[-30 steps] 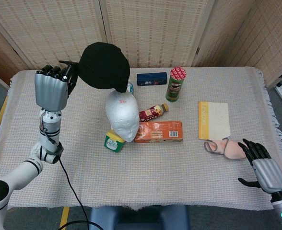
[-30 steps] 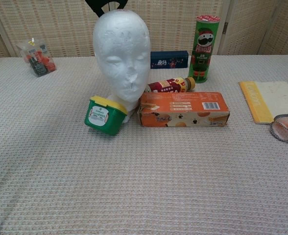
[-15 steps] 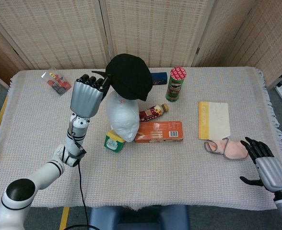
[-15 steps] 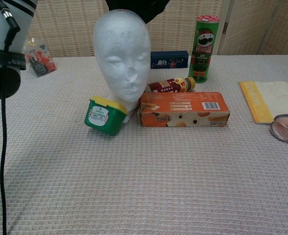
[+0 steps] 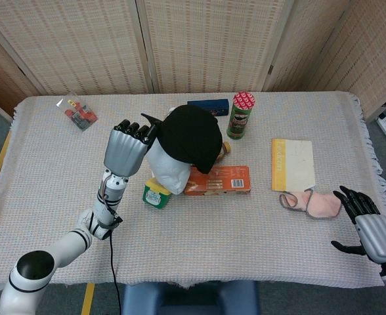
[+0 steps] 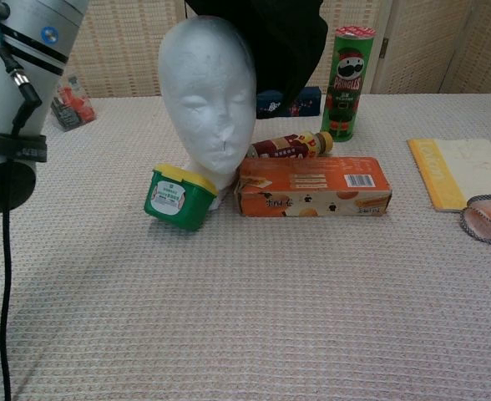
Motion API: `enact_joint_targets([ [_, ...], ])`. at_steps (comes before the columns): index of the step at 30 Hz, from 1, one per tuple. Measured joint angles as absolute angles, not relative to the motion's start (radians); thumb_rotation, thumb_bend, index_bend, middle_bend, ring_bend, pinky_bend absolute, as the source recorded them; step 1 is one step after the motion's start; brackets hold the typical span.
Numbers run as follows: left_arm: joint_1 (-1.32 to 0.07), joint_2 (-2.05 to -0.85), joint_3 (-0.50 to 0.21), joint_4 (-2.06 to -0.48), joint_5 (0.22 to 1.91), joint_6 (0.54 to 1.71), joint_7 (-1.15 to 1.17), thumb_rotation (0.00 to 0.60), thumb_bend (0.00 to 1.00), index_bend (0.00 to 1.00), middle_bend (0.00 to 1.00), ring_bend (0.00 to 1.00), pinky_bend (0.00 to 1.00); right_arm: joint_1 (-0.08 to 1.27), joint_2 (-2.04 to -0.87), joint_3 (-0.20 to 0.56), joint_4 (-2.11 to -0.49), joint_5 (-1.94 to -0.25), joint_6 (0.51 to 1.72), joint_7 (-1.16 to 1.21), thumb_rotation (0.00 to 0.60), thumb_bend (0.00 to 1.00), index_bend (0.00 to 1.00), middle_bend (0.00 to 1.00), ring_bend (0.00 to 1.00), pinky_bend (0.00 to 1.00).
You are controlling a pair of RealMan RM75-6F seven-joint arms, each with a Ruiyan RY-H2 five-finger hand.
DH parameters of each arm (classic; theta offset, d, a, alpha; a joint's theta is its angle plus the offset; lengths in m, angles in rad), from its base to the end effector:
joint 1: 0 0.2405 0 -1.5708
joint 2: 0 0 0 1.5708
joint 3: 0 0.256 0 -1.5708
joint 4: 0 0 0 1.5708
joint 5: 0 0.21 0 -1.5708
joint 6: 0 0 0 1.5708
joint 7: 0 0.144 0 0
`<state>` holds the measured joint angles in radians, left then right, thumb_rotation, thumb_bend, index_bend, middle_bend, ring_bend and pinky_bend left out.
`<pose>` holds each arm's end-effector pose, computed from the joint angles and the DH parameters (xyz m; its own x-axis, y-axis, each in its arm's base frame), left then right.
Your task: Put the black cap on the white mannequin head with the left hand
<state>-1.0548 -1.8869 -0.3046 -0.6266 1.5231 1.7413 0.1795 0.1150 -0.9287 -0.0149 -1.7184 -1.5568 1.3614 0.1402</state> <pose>-0.0392 0.4060 0.0597 0.1255 -0.7810 0.6118 0.6292 -0.4141 -0.6577 -0.3040 -0.1733 0.1819 0.3551 -0.1782 0.9177 -0.9348 -0.0606 0.3499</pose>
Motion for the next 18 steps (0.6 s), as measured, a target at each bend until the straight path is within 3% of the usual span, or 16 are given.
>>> enact_joint_targets([
  [10, -0.863, -1.856, -0.216, -0.732, 1.534, 1.798, 0.182, 0.600, 0.53, 0.69, 1.00, 1.00, 1.00, 0.093, -0.916, -0.031, -1.729, -1.617, 1.415, 0.153, 0.600, 0.01, 0.00, 0.00, 0.00, 0.00],
  [18, -0.770, -1.836, -0.186, -0.792, 1.549, 1.848, 0.173, 0.600, 0.54, 0.69, 1.00, 1.00, 1.00, 0.084, -0.910, -0.036, -1.725, -1.633, 1.434, 0.168, 0.600, 0.02, 0.00, 0.00, 0.00, 0.00],
])
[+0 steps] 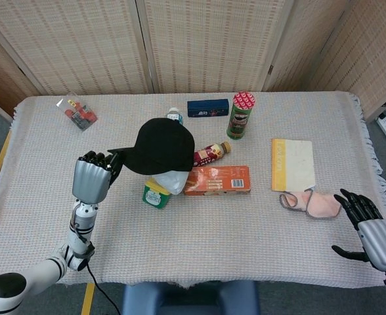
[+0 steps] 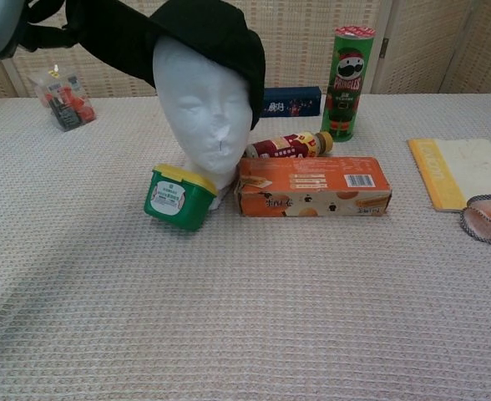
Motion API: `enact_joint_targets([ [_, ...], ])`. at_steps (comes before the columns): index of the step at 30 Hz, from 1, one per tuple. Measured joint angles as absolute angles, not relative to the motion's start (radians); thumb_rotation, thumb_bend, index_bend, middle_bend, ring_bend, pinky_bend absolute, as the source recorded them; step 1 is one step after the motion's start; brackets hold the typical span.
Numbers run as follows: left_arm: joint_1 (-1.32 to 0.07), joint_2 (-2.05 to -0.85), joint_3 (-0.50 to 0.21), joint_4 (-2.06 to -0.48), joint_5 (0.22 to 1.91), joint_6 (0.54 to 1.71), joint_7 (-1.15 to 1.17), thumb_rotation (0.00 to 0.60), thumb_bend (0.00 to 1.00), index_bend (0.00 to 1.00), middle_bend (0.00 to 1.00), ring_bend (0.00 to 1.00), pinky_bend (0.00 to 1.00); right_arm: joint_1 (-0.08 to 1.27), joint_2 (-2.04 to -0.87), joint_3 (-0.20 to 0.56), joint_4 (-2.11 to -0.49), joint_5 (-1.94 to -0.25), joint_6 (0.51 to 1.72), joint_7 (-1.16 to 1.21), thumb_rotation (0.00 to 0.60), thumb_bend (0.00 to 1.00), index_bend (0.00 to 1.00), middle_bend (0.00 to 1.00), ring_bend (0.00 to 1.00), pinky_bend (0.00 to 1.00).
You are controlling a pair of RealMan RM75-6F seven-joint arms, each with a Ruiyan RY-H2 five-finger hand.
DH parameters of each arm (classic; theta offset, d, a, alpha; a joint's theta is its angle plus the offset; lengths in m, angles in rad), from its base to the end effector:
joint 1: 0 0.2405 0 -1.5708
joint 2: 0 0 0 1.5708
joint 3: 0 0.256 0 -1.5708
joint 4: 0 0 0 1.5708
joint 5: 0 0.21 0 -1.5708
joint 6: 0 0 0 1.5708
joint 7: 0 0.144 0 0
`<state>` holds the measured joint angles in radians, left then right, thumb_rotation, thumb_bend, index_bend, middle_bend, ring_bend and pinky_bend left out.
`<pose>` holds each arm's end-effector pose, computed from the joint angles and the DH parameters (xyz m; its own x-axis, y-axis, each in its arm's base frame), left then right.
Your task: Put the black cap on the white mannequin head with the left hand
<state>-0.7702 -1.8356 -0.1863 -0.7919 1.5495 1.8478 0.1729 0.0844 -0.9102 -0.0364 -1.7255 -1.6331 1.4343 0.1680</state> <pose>-0.1345 0.3508 0.0531 0.2039 -0.7033 0.6810 0.7024 -0.3795 -0.6022 -0.2963 -0.1596 0.1885 0.3449 -0.1499 0.9266 -0.9374 -0.1066 0.3317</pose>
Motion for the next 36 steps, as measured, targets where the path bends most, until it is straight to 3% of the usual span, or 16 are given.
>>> enact_joint_targets([
  [5, -0.718, -1.827, -0.151, -0.845, 1.587, 1.883, 0.182, 0.600, 0.53, 0.65, 1.00, 1.00, 1.00, 0.083, -0.910, -0.041, -1.727, -1.645, 1.439, 0.167, 0.600, 0.02, 0.00, 0.00, 0.00, 0.00],
  [6, -0.709, -1.826, -0.145, -0.853, 1.595, 1.890, 0.188, 0.600, 0.50, 0.58, 1.00, 1.00, 1.00, 0.082, -0.910, -0.041, -1.727, -1.647, 1.440, 0.167, 0.600, 0.02, 0.00, 0.00, 0.00, 0.00],
  [10, -0.677, -1.818, -0.123, -0.904, 1.603, 1.883, 0.238, 0.600, 0.23, 0.12, 1.00, 0.96, 1.00, 0.078, -0.908, -0.042, -1.727, -1.651, 1.450, 0.171, 0.600, 0.02, 0.00, 0.00, 0.00, 0.00],
  [12, -0.661, -1.809, -0.114, -0.943, 1.603, 1.874, 0.261, 0.600, 0.16, 0.02, 0.92, 0.90, 1.00, 0.077, -0.907, -0.042, -1.727, -1.653, 1.453, 0.174, 0.600, 0.02, 0.00, 0.00, 0.00, 0.00],
  [13, -0.650, -1.801, -0.109, -0.976, 1.601, 1.866, 0.277, 0.600, 0.13, 0.00, 0.83, 0.84, 0.99, 0.077, -0.907, -0.043, -1.727, -1.654, 1.453, 0.174, 0.600, 0.02, 0.00, 0.00, 0.00, 0.00],
  [16, -0.616, -1.769, -0.095, -1.075, 1.590, 1.846, 0.317, 0.600, 0.11, 0.00, 0.62, 0.66, 0.91, 0.075, -0.908, -0.045, -1.726, -1.658, 1.455, 0.174, 0.600, 0.02, 0.00, 0.00, 0.00, 0.00],
  [19, -0.569, -1.720, -0.076, -1.200, 1.565, 1.826, 0.353, 0.600, 0.11, 0.00, 0.46, 0.47, 0.67, 0.075, -0.909, -0.045, -1.725, -1.654, 1.452, 0.169, 0.600, 0.02, 0.00, 0.00, 0.00, 0.00],
  [22, -0.507, -1.640, -0.043, -1.349, 1.538, 1.811, 0.380, 0.600, 0.10, 0.05, 0.37, 0.31, 0.43, 0.075, -0.912, -0.043, -1.725, -1.644, 1.448, 0.161, 0.600, 0.02, 0.00, 0.00, 0.00, 0.00],
  [24, -0.461, -1.572, -0.013, -1.443, 1.522, 1.806, 0.384, 0.600, 0.10, 0.08, 0.34, 0.25, 0.36, 0.076, -0.914, -0.041, -1.725, -1.632, 1.441, 0.151, 0.600, 0.02, 0.00, 0.00, 0.00, 0.00],
  [31, -0.261, -1.256, 0.143, -1.696, 1.444, 1.775, 0.268, 0.600, 0.11, 0.11, 0.21, 0.10, 0.21, 0.076, -0.930, -0.034, -1.732, -1.612, 1.433, 0.102, 0.600, 0.02, 0.00, 0.00, 0.00, 0.00],
  [36, -0.152, -1.141, 0.191, -1.724, 1.399, 1.760, 0.149, 0.600, 0.11, 0.11, 0.18, 0.08, 0.19, 0.071, -0.943, -0.027, -1.737, -1.602, 1.441, 0.071, 0.600, 0.02, 0.00, 0.00, 0.00, 0.00],
])
